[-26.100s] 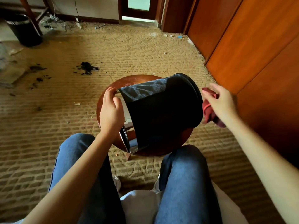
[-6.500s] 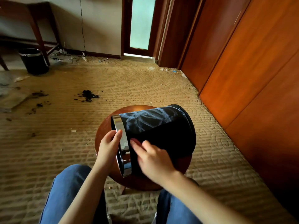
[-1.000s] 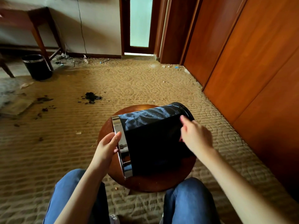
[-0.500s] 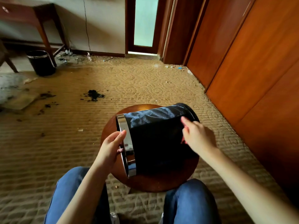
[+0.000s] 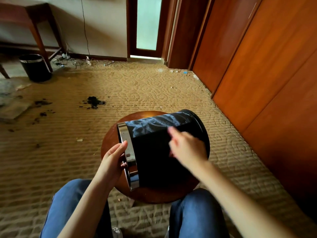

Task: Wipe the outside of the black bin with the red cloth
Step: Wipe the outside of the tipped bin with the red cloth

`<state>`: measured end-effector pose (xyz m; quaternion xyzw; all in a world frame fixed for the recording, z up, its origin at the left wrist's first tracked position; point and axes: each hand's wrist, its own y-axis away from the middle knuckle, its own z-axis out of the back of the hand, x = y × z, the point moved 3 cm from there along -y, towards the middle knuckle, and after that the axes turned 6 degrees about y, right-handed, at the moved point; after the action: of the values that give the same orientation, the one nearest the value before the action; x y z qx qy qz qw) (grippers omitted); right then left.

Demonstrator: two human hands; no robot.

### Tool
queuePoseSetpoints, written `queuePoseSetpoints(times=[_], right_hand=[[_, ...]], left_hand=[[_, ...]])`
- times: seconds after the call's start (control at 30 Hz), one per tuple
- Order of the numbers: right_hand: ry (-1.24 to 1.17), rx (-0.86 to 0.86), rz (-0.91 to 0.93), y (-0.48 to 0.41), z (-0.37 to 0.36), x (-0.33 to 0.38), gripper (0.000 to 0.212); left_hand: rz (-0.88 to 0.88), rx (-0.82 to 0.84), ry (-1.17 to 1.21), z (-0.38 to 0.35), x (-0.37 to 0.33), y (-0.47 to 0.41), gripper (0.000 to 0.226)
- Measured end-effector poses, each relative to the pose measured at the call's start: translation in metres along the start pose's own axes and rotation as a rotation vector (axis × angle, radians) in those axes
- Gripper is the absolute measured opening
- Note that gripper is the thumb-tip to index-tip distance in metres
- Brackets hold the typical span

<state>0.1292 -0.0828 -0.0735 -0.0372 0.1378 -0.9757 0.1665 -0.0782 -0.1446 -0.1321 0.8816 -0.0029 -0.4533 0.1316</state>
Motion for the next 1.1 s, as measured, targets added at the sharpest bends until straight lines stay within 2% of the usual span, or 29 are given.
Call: queuePoseSetpoints(times=[0.07,0.13,0.2,0.3,0.37,0.43,0.57,0.63,0.73,0.83,0.9,1.0,1.1], right_hand=[[0.041,0.021,-0.246,-0.010,0.013,-0.054,0.046],[0.053,0.032,-0.301,-0.017,0.010,-0.051,0.045],[0.032,0.033,-0.217,-0.016,0.001,-0.004,0.044],[-0.062,-0.016,0.135,0.004,-0.008,0.095,0.048],[-0.133,-0.021,0.235,0.013,-0.001,0.119,0.048],[-0.157,0.039,0.150,0.002,0.004,0.088,0.046],[0.051,0.096,-0.254,-0.020,0.016,-0.033,0.043],[0.096,0.105,-0.358,-0.020,0.017,-0.049,0.045],[0.097,0.089,-0.188,-0.018,0.005,0.016,0.048],[-0.063,0.140,0.140,0.003,0.002,0.113,0.047],[-0.145,0.154,0.201,0.003,0.008,0.119,0.048],[-0.061,0.139,0.017,-0.013,0.007,0.035,0.044],[0.048,0.135,-0.309,-0.020,0.020,-0.057,0.044]], left_hand=[[-0.010,0.005,0.004,-0.001,0.000,0.000,0.020],[-0.012,0.000,-0.018,-0.002,0.000,0.001,0.018],[-0.020,-0.010,-0.034,-0.002,0.000,0.002,0.017],[-0.035,-0.016,-0.081,0.001,-0.005,0.001,0.019],[-0.041,-0.015,-0.097,0.001,-0.006,0.001,0.023],[-0.039,-0.014,-0.111,0.001,-0.006,0.002,0.025],[-0.055,-0.023,-0.150,0.002,-0.005,0.001,0.031],[-0.063,-0.022,-0.181,0.000,-0.006,0.001,0.032],[-0.089,-0.051,-0.213,-0.001,-0.010,0.001,0.033],[-0.134,-0.049,-0.272,0.000,-0.017,0.000,0.038],[-0.145,-0.046,-0.286,0.001,-0.018,0.000,0.030],[-0.138,-0.044,-0.319,0.004,-0.014,-0.002,0.030],[-0.139,-0.034,-0.341,0.004,-0.009,-0.003,0.032]])
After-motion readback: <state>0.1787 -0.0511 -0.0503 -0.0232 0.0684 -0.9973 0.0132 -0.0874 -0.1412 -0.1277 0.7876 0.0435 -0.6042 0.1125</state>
